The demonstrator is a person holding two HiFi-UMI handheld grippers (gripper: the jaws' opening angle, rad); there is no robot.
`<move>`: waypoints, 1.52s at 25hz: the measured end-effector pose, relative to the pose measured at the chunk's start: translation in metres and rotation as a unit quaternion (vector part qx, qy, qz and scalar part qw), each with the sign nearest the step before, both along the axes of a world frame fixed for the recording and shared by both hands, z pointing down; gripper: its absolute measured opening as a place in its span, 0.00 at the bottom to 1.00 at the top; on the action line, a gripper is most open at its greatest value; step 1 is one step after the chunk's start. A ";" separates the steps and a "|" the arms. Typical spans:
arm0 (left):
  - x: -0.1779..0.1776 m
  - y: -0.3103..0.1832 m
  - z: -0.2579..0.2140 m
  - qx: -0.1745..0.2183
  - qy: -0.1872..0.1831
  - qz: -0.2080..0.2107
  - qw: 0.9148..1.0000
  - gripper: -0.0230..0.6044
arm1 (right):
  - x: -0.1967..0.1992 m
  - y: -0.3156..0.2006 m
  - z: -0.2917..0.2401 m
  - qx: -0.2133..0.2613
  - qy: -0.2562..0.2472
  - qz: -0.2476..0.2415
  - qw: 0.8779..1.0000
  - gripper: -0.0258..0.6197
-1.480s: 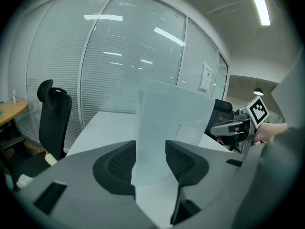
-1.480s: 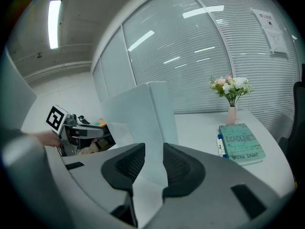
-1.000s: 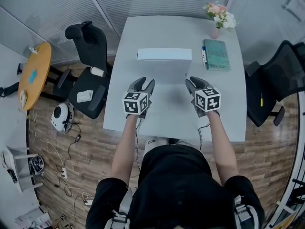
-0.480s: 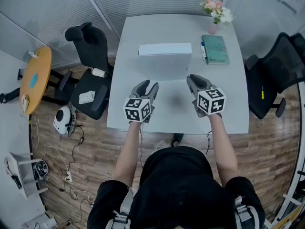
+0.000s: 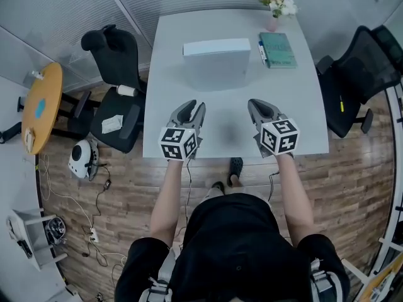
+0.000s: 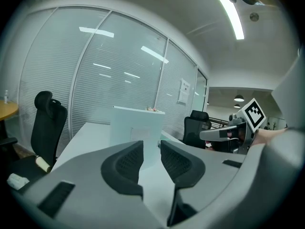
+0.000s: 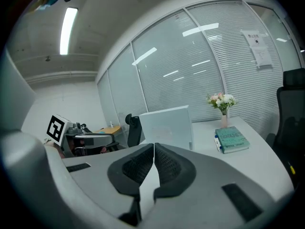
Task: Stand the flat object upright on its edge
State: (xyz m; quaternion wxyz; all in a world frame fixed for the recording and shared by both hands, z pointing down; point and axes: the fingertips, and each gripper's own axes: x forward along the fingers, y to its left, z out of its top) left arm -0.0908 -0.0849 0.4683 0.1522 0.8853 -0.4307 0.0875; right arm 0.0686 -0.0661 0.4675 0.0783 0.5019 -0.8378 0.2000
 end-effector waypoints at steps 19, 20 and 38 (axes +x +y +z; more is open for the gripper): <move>-0.032 0.137 -0.049 0.033 0.040 0.031 0.998 0.10 | -0.054 0.122 -0.038 0.062 0.035 -0.001 0.998 0.07; -0.032 0.145 -0.054 0.034 0.043 0.033 0.998 0.10 | -0.057 0.128 -0.042 0.064 0.025 -0.003 0.998 0.07; -0.046 0.182 -0.103 0.070 0.076 0.027 0.994 0.10 | -0.063 0.175 -0.118 0.166 0.006 0.026 0.986 0.06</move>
